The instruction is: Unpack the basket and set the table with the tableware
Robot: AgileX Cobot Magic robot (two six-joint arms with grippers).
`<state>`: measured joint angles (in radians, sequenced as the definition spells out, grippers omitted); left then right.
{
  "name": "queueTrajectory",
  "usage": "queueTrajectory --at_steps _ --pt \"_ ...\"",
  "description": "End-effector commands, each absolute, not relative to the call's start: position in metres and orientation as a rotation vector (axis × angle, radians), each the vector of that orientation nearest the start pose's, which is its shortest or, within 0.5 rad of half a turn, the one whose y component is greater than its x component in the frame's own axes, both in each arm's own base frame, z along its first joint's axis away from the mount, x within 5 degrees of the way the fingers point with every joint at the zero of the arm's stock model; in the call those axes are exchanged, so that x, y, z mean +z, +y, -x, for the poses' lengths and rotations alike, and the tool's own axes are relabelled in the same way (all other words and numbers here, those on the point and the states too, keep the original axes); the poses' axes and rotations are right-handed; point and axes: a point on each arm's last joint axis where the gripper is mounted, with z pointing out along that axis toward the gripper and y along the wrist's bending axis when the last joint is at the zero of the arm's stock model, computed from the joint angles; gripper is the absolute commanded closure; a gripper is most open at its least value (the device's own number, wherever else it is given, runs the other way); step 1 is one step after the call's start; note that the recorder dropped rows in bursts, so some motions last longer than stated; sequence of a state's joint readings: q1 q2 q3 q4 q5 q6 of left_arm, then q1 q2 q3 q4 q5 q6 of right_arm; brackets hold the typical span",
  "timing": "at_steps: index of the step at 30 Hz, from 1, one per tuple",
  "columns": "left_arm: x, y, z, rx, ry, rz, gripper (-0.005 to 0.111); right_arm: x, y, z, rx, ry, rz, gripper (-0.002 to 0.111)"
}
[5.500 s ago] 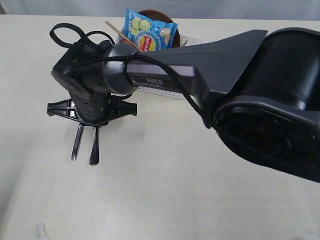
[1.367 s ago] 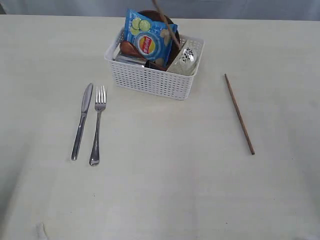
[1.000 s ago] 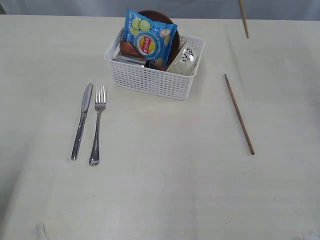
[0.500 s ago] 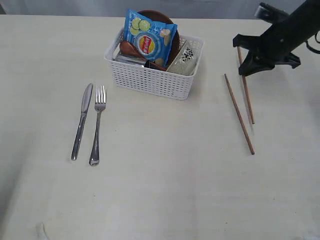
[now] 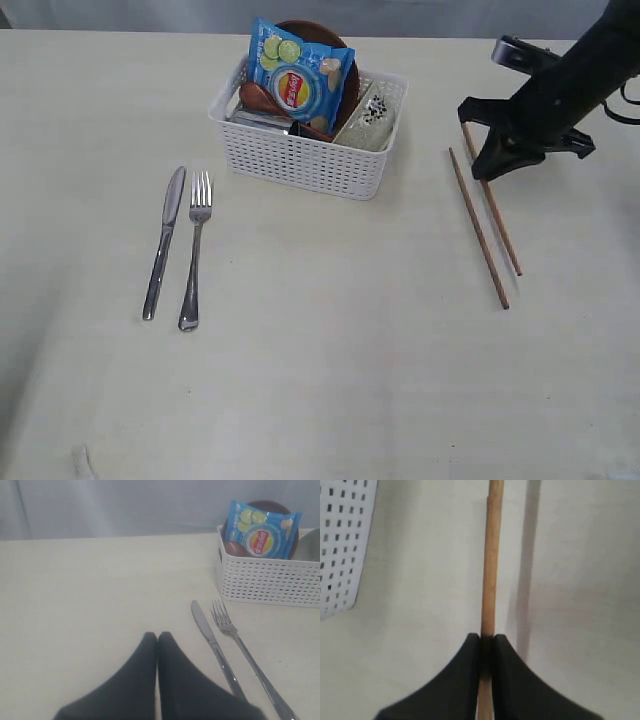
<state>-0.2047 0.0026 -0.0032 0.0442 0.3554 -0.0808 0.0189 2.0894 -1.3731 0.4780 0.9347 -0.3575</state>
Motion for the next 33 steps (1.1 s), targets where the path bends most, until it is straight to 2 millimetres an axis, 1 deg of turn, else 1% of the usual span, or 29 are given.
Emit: queueTrajectory --at_steps 1,2,4,8,9,10,14,17,20,22,25,27,29,31,33 --pt "0.182 -0.010 -0.053 -0.157 1.825 -0.147 0.107 0.129 0.040 -0.391 0.552 3.016 0.124 0.108" --pt "0.182 -0.010 -0.053 -0.157 1.825 -0.147 0.107 0.127 0.040 -0.390 0.549 3.017 0.120 0.107" --pt "0.182 -0.010 -0.053 -0.157 1.825 -0.147 0.107 0.127 0.040 -0.389 0.548 3.018 0.119 0.098" --pt "0.182 -0.010 -0.053 -0.157 1.825 -0.147 0.107 0.127 0.040 -0.389 0.554 3.019 0.113 0.068" --pt "0.182 -0.010 -0.053 -0.157 1.825 -0.147 0.107 0.128 0.040 -0.389 0.553 3.017 0.113 0.063" --pt "0.182 -0.010 -0.053 -0.157 1.825 -0.147 0.107 0.129 0.041 -0.389 0.566 3.012 0.103 0.061" --pt "0.182 -0.010 -0.053 -0.157 1.825 -0.147 0.107 0.133 0.042 -0.391 0.587 3.004 0.097 0.060" --pt "0.182 -0.010 -0.053 -0.157 1.825 -0.147 0.107 0.144 0.044 -0.395 0.632 3.004 0.118 0.060" --pt "0.182 -0.010 -0.053 -0.157 1.825 -0.147 0.107 0.171 0.050 -0.401 0.710 2.946 0.140 0.060" --pt "0.182 -0.010 -0.053 -0.157 1.825 -0.147 0.107 0.189 0.055 -0.403 0.722 2.905 0.174 0.061" --pt "0.182 -0.010 -0.053 -0.157 1.825 -0.147 0.107 0.220 0.068 -0.405 0.712 2.819 0.243 0.069" --pt "0.182 -0.010 -0.053 -0.157 1.825 -0.147 0.107 0.241 0.081 -0.403 0.698 2.749 0.323 0.074" --pt "0.182 -0.010 -0.053 -0.157 1.825 -0.147 0.107 0.258 0.097 -0.402 0.691 2.685 0.408 0.073" --pt "0.182 -0.010 -0.053 -0.157 1.825 -0.147 0.107 0.268 0.117 -0.400 0.690 2.636 0.497 0.072" --pt "0.182 -0.010 -0.053 -0.157 1.825 -0.147 0.107 0.270 0.140 -0.399 0.691 2.598 0.574 0.069"
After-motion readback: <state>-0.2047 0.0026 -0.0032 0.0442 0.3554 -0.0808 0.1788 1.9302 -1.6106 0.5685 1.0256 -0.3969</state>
